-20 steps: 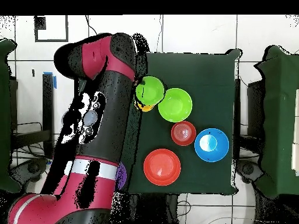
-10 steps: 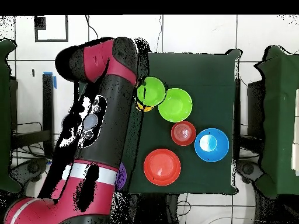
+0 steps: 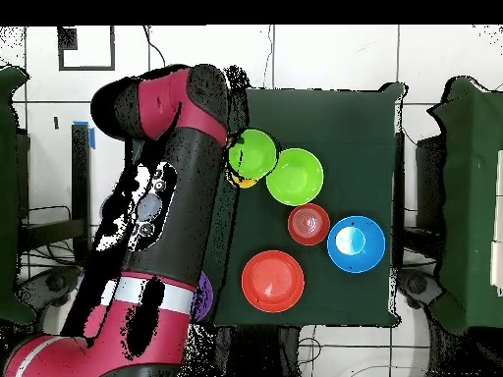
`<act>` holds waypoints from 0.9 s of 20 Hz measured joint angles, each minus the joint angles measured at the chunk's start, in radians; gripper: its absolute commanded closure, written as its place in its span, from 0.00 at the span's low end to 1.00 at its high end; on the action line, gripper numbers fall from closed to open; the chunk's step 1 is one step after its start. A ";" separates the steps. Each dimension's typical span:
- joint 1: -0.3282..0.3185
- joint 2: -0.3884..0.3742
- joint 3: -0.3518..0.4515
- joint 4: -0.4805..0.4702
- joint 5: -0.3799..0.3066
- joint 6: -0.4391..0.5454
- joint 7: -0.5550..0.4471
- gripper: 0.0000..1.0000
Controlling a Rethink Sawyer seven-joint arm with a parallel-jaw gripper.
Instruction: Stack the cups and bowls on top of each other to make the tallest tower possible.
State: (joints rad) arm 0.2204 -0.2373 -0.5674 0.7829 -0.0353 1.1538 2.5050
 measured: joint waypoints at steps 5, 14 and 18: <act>0.004 0.000 0.000 0.005 0.000 0.000 0.000 1.00; 0.005 0.000 0.000 0.006 0.000 -0.020 0.000 1.00; 0.007 0.000 0.000 0.014 0.000 -0.039 0.000 1.00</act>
State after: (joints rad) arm 0.2277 -0.2372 -0.5674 0.7974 -0.0353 1.1151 2.5050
